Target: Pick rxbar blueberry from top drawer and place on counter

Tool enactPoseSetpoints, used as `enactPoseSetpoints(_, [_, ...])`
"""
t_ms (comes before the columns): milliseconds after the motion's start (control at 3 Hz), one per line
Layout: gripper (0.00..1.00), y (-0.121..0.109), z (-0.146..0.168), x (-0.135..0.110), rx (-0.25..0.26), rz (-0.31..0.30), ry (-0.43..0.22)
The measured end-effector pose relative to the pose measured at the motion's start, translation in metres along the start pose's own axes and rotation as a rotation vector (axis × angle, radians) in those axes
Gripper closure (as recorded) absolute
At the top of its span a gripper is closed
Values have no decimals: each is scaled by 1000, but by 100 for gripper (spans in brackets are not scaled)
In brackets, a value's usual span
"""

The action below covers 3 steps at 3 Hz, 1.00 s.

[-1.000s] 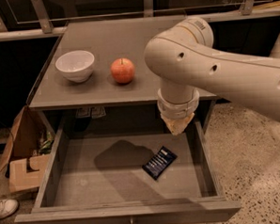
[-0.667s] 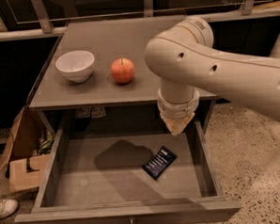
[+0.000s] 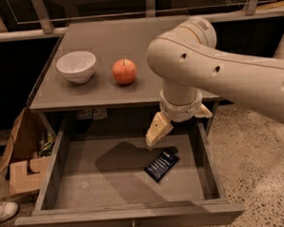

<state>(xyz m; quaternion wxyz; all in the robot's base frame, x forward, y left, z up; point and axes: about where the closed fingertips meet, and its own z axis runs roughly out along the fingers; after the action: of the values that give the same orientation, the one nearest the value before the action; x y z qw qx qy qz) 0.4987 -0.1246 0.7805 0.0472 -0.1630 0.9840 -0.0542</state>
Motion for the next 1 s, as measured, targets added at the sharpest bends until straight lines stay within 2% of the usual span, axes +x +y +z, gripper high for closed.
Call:
enactPoseSetpoints(333, [0, 0, 0, 0, 0, 0, 0])
enactPoseSetpoints(667, [0, 5, 8, -2, -66, -65, 2])
enactPoseSetpoints(1000, [0, 14, 24, -6, -162, -172, 13])
